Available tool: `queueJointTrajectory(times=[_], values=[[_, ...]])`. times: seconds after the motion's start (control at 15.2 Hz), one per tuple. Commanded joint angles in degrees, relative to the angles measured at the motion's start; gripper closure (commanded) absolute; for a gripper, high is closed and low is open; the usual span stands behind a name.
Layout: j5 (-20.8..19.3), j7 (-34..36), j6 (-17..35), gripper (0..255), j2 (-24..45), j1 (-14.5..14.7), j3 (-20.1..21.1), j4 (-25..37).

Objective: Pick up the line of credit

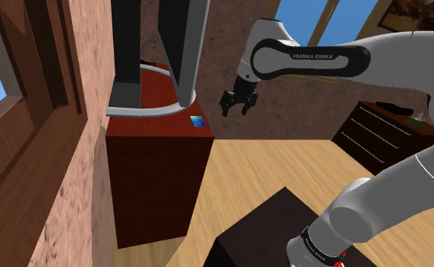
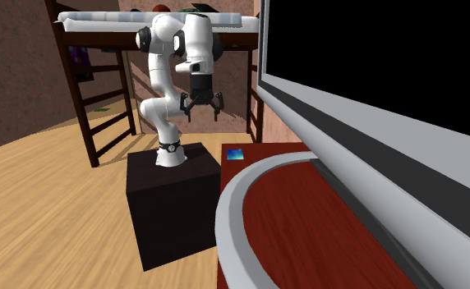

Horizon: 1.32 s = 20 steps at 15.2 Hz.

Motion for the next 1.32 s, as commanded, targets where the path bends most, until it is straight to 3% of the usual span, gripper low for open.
queueJointTrajectory(times=[0.0,0.79,1.25], values=[[-0.9,3.2,1.3,0,3.8,0.0,1.1,2.9],[-9.7,20.0,1.8,0,30.6,2.6,3.4,29.5],[-10.3,20.7,6.7,0,31.6,2.6,3.2,25.4]])
